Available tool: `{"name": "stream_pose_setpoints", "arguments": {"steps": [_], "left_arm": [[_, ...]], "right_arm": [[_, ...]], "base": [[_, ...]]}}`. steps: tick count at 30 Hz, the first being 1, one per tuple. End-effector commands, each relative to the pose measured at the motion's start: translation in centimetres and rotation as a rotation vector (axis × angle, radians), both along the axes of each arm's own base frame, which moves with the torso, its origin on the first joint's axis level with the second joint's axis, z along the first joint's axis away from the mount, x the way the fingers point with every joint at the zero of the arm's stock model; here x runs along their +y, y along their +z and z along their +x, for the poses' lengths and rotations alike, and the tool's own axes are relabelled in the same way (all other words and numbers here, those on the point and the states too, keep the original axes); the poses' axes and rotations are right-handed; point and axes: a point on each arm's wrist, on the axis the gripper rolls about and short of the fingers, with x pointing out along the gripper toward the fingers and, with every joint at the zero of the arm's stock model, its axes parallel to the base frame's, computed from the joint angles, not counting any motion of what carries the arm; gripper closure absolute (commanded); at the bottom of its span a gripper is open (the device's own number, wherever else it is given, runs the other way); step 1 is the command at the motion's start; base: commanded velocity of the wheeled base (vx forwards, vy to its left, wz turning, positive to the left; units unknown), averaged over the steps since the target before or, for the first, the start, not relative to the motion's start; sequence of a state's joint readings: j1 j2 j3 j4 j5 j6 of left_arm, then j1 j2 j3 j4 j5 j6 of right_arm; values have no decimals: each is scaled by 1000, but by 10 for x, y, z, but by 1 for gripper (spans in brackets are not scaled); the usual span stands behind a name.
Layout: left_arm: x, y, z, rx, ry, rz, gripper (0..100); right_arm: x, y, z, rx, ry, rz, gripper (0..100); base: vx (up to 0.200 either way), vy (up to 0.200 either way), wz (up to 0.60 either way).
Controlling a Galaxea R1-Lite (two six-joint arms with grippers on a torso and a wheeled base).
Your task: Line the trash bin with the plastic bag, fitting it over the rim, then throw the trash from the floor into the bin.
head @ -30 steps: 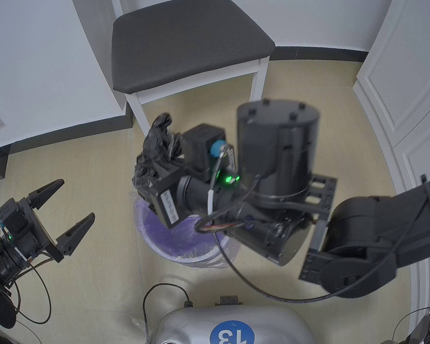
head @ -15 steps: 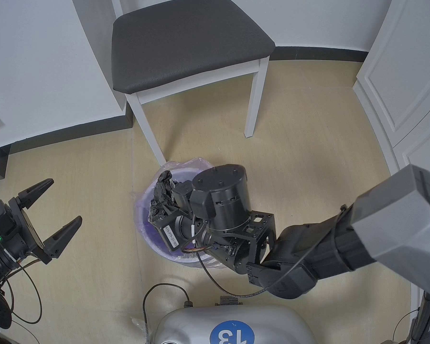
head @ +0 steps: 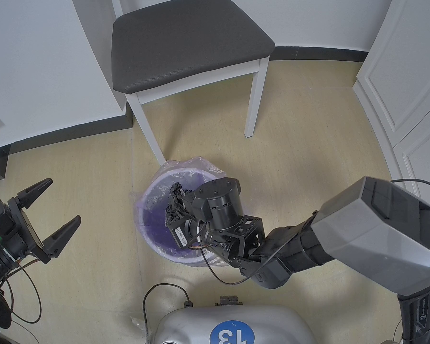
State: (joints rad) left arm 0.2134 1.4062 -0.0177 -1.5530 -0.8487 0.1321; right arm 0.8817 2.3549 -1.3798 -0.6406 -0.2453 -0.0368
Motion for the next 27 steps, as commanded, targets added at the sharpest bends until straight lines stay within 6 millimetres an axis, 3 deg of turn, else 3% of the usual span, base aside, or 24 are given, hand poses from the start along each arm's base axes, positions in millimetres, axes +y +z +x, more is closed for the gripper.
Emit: {"name": "stream_pose_setpoints", "arguments": {"steps": [1, 5, 11, 15, 16, 20, 23, 27], "left_arm": [[0, -1, -1, -2, -1, 1, 0], [0, -1, -2, 0, -13, 3, 0], [0, -1, -2, 0, -13, 3, 0], [0, -2, -2, 3, -13, 2, 0], [0, -2, -2, 1, -13, 2, 0], [0, -2, -2, 1, -16, 3, 0], [0, -2, -1, 2, -16, 4, 0], [-1, -2, -2, 0, -16, 4, 0]], "right_arm": [[1, -11, 3, 13, -2, -18, 100], [1, -32, 8, 40, -12, -51, 100], [1, -43, 8, 56, -11, -69, 100], [3, -32, 4, 37, -4, -59, 100], [1, -15, 0, 15, -3, -41, 100], [-7, 6, -16, 13, 14, -61, 100], [-13, 4, -24, 43, 22, -100, 100], [-11, 0, -19, 52, 18, -113, 100]], "base": [[0, 0, 0], [0, 0, 0], [0, 0, 0], [0, 0, 0], [0, 0, 0], [0, 0, 0], [0, 0, 0], [0, 0, 0]]}}
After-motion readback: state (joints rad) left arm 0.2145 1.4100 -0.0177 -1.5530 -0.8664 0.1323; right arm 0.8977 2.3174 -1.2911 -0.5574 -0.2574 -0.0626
